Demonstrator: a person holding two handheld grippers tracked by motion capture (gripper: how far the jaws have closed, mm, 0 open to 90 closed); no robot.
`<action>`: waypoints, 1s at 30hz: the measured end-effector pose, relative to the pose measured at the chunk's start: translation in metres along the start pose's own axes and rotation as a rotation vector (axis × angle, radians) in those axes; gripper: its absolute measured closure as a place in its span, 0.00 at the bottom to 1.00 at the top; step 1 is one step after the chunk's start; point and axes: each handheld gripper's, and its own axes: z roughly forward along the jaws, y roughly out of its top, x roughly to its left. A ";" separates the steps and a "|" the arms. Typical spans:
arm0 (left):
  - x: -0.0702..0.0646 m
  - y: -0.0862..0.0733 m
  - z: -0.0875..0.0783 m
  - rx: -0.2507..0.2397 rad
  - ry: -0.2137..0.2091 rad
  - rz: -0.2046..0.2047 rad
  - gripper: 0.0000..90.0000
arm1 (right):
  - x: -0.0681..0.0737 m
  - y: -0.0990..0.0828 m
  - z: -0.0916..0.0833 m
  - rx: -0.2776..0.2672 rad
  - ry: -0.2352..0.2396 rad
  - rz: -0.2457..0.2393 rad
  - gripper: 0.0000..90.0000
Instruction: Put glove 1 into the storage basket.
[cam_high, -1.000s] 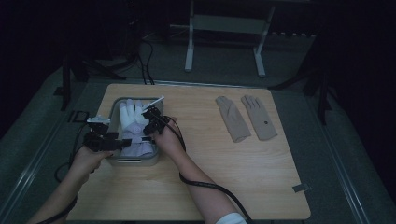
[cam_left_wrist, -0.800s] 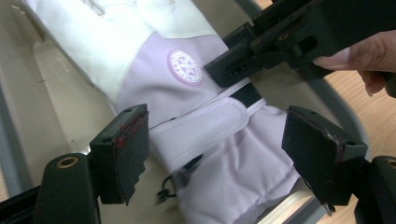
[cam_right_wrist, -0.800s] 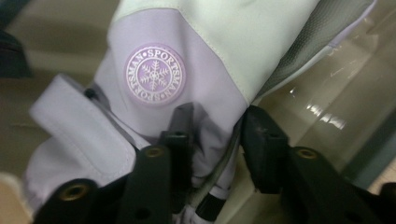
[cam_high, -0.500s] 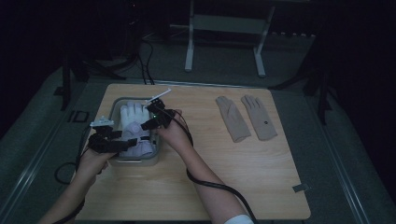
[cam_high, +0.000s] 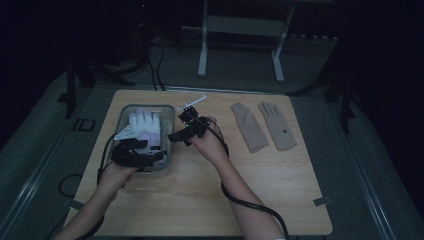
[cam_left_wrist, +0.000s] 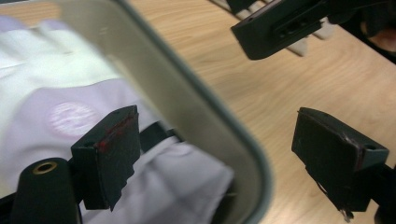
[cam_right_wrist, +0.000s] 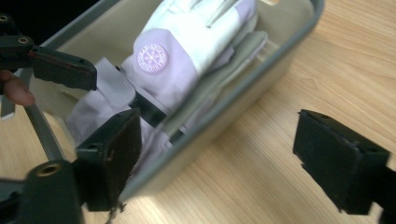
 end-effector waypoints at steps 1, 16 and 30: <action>-0.003 0.001 0.001 -0.001 -0.005 0.003 0.18 | -0.003 -0.003 -0.003 -0.001 0.000 -0.002 0.16; -0.048 0.006 0.028 -0.043 -0.141 0.068 0.18 | -0.043 -0.042 -0.047 -0.045 -0.067 -0.001 0.16; -0.073 -0.009 0.055 -0.046 -0.234 0.143 0.18 | -0.083 -0.084 -0.079 -0.118 -0.094 0.042 0.16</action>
